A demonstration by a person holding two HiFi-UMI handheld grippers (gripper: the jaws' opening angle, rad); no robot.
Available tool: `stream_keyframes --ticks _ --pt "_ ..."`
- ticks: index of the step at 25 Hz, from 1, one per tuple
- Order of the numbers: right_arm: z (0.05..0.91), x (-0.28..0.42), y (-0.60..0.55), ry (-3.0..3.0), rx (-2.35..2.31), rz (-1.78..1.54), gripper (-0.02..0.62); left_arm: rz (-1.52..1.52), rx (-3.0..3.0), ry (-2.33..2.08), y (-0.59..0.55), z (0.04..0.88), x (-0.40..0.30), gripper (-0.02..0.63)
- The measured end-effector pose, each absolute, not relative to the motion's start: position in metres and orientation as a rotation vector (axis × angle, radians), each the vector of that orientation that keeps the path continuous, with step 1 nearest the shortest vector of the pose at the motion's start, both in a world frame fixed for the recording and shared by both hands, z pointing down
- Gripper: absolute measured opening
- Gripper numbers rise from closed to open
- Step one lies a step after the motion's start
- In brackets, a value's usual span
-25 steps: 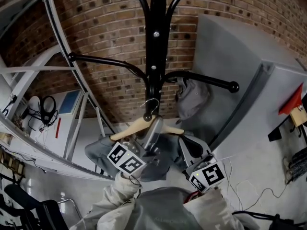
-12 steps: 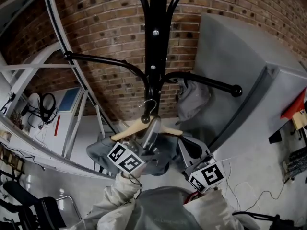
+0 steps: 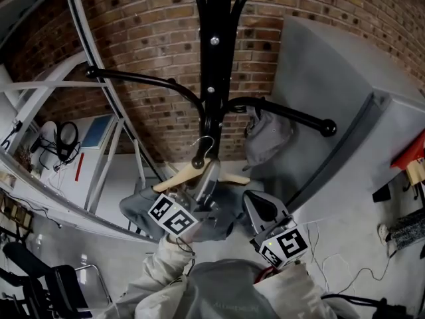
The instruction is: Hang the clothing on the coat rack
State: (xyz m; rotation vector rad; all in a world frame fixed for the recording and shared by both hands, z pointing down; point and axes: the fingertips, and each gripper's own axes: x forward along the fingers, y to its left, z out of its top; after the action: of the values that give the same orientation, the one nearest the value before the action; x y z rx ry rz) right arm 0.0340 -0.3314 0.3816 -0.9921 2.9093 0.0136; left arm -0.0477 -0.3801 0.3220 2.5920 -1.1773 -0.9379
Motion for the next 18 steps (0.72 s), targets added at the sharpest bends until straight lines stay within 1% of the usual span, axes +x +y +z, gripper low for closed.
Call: stream_keyframes --ticks 5,18 --pt "0.388 0.040 -0.330 2.925 -0.970 -0.015 0.021 -0.986 2.621 -1.156 -0.385 0.322 -0.047 0.087" --pt "0.425 0.059 -0.300 2.986 -0.905 -0.165 0.021 -0.978 2.558 -1.246 -0.377 0.338 -0.038 0.104"
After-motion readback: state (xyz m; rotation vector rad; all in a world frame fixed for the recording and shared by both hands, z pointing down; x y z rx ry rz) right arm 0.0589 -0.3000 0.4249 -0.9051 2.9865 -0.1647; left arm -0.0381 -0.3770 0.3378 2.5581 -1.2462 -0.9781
